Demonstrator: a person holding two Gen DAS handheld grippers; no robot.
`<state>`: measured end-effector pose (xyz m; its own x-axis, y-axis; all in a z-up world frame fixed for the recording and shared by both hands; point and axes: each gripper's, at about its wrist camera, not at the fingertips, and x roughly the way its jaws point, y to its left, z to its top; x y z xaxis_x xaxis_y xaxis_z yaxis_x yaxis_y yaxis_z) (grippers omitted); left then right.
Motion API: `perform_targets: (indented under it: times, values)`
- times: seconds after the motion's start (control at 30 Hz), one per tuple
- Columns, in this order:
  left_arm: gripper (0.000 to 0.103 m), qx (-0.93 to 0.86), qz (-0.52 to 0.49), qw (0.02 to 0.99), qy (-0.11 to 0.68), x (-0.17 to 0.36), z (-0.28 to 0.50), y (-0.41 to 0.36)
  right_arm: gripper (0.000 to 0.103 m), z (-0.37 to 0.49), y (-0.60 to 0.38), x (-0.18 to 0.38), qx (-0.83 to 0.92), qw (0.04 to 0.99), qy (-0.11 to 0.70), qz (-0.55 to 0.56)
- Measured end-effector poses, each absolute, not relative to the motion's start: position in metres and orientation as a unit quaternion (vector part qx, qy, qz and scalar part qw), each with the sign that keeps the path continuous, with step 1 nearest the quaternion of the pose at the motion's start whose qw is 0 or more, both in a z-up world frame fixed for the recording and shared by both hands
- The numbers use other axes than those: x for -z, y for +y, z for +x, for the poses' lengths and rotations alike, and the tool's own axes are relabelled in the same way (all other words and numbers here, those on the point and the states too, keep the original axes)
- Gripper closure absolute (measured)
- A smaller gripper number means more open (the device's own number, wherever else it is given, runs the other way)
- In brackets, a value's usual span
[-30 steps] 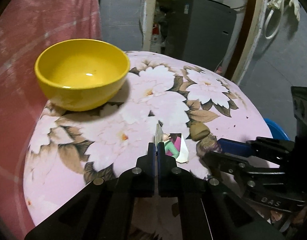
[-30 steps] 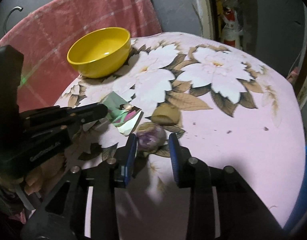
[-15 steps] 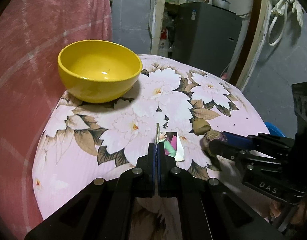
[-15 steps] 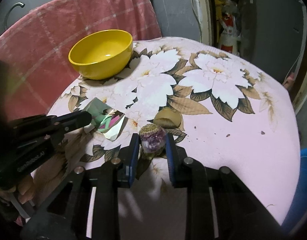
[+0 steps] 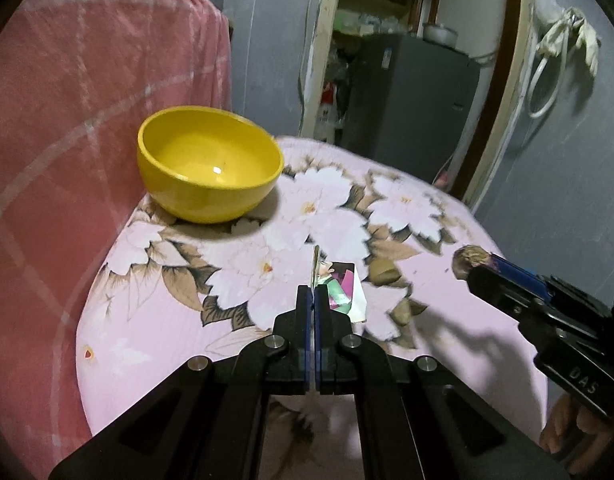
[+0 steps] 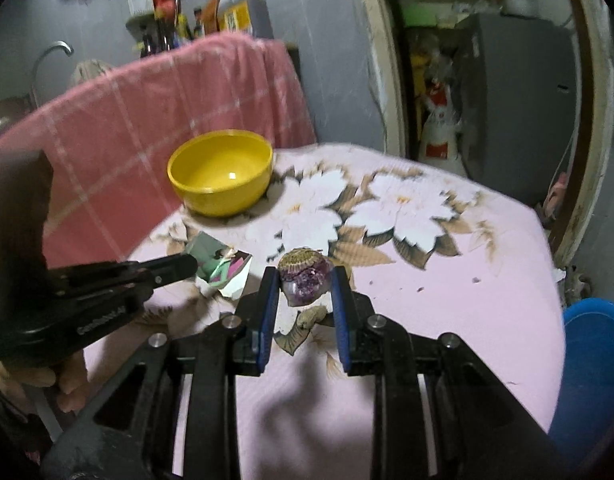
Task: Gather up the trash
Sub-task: 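Carry both items over the blue bucket and open both grippers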
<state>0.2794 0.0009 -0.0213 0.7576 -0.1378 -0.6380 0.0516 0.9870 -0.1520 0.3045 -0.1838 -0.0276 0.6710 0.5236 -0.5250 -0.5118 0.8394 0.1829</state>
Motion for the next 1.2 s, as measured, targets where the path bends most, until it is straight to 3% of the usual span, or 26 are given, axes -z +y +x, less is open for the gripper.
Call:
perform_targets:
  times: [0.37,0.7,0.93,1.2]
  values:
    - [0.103,0.121,-0.077,0.967,0.211,-0.042,0.253,-0.054,0.044,0.252,-0.249,-0.039,-0.216,0.965,0.143,0.034]
    - [0.103,0.212,-0.077,0.967,0.114,-0.092,0.236,-0.146,0.043,0.211,-0.326,-0.088,-0.110,0.992,0.055,0.009]
    - [0.103,0.257,-0.058,0.960,0.094,-0.103,0.234,-0.205,0.043,0.195,-0.380,-0.089,-0.044,0.998,0.044,0.006]
    - [0.103,0.283,-0.023,0.947,0.148,-0.086,0.256,-0.262,0.043,0.203,-0.433,-0.054,0.004,0.994,0.098,0.037]
